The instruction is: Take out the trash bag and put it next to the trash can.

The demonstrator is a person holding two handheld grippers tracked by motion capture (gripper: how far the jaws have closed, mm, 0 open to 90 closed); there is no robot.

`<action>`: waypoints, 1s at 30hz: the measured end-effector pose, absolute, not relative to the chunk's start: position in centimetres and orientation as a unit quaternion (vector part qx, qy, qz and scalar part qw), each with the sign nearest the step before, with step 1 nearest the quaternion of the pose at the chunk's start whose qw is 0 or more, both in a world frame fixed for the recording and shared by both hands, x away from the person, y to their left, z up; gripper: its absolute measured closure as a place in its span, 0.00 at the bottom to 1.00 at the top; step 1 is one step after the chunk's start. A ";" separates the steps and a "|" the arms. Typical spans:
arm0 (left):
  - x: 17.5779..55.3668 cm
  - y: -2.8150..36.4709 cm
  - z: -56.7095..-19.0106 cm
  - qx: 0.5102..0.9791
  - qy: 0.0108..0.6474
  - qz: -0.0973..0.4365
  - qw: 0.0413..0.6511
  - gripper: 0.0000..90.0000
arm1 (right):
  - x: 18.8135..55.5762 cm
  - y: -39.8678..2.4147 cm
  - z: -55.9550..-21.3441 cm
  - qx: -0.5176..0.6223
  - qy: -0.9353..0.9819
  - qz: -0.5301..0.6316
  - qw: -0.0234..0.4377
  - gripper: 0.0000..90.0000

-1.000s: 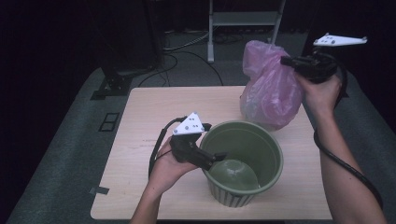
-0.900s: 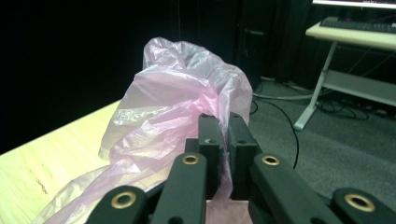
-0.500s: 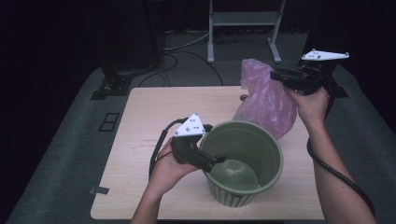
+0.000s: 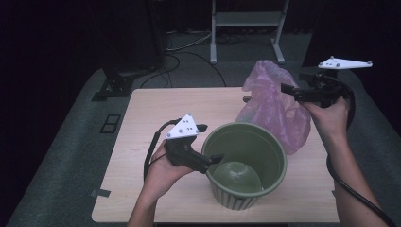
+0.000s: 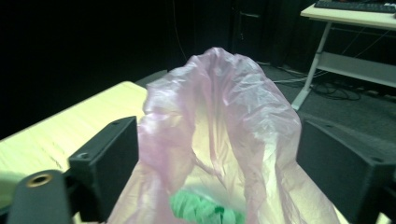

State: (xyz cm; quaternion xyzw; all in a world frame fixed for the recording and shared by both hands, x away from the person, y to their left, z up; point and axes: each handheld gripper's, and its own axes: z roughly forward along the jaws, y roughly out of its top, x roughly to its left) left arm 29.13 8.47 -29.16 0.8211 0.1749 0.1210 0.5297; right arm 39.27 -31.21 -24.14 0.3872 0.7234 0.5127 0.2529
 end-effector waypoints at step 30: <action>25.6 17.8 -35.2 0.814 0.221 0.183 0.504 0.01 | 27.4 -36.6 -31.5 0.420 0.723 0.485 0.255 0.02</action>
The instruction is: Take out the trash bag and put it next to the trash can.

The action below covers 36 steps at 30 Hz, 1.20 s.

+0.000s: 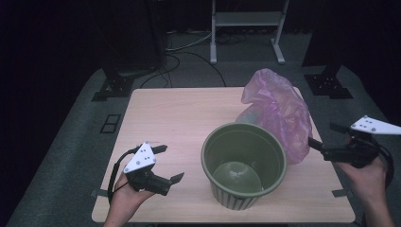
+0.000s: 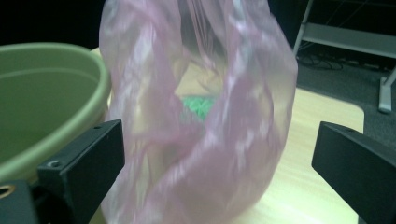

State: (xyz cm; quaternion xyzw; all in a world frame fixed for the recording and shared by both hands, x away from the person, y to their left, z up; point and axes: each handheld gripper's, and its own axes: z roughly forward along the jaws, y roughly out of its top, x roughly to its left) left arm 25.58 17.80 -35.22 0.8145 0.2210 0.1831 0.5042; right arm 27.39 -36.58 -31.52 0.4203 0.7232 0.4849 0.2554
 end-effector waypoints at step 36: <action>27.0 20.4 -45.8 0.850 0.306 0.157 0.399 0.01 | 26.7 -36.1 -45.7 0.444 0.781 0.382 0.215 0.00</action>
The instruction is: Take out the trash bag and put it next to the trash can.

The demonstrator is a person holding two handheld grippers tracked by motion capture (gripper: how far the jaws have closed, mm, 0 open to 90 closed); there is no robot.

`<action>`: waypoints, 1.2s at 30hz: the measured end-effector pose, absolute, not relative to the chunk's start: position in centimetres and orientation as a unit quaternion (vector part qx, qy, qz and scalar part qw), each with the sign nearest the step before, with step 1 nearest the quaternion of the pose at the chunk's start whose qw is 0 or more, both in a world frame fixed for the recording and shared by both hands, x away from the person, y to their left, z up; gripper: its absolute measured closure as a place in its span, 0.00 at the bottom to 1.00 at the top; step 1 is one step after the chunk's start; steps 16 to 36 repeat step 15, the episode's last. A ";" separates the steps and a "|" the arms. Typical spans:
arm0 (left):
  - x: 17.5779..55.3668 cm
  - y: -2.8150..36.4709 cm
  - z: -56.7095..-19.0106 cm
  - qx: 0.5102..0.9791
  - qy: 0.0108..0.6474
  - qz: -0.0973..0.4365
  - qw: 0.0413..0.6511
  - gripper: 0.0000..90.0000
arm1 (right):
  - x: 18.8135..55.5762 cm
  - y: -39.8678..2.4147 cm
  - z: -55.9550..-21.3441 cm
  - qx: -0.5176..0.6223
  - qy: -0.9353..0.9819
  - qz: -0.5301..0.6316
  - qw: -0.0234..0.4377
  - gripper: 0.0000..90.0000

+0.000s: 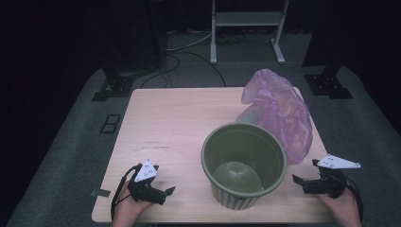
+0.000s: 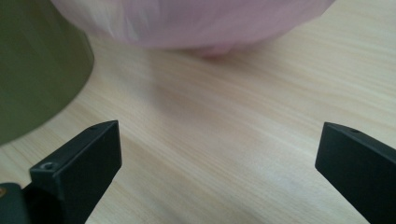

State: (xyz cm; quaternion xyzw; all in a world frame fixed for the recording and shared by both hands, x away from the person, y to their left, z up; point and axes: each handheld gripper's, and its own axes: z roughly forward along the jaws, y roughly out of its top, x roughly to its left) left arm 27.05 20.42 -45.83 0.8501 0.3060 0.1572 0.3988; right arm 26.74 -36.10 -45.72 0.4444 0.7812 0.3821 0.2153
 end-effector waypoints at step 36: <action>27.4 20.3 -47.4 0.865 0.309 0.141 0.369 0.01 | 27.2 -36.3 -47.5 0.448 0.790 0.363 0.206 0.00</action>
